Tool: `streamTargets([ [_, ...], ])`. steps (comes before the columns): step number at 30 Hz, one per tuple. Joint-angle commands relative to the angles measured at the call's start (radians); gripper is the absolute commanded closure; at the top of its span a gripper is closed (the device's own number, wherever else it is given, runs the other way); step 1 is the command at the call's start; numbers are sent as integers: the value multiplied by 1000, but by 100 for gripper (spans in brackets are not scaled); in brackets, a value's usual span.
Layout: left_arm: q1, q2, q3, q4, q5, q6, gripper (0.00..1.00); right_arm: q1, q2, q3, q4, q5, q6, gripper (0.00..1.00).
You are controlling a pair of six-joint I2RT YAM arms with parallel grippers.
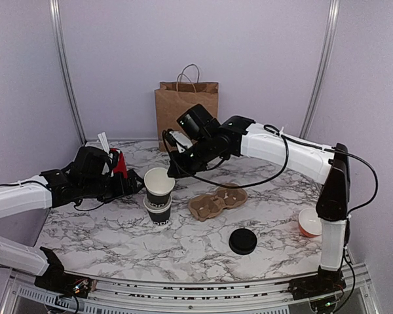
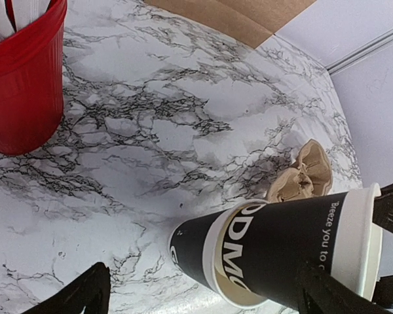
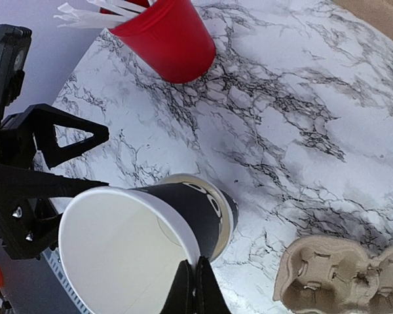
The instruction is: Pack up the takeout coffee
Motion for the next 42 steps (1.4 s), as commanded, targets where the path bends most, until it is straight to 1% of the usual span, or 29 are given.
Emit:
streamTargets([
  [1,-2,-23,43,-27,-23,34,1,-21,-106,43,-24,3,-4,100],
  [7,-2,-29,80,-44,-39,60,1,-128,-259,-64,-33,5,-12,100],
  [11,-2,-34,99,-41,-46,67,1,-247,-359,-167,-67,52,-45,100],
  [15,-3,-36,118,-34,-45,81,1,-410,-463,-345,-76,91,-92,100],
  [19,-2,-28,141,-34,-42,98,1,-599,-530,-526,-27,52,-147,100],
  [24,-2,-12,166,-33,-30,105,1,-749,-524,-671,72,-48,-182,100],
  [27,-2,-5,173,-33,-20,106,1,-793,-491,-686,110,-73,-195,100],
  [31,-3,-12,171,-35,-19,105,1,-817,-439,-682,132,-85,-204,100],
  [36,-2,-27,163,-35,-25,109,1,-819,-393,-663,140,-61,-214,92],
  [42,-2,-41,161,-39,-28,116,1,-820,-369,-643,124,-31,-223,78],
])
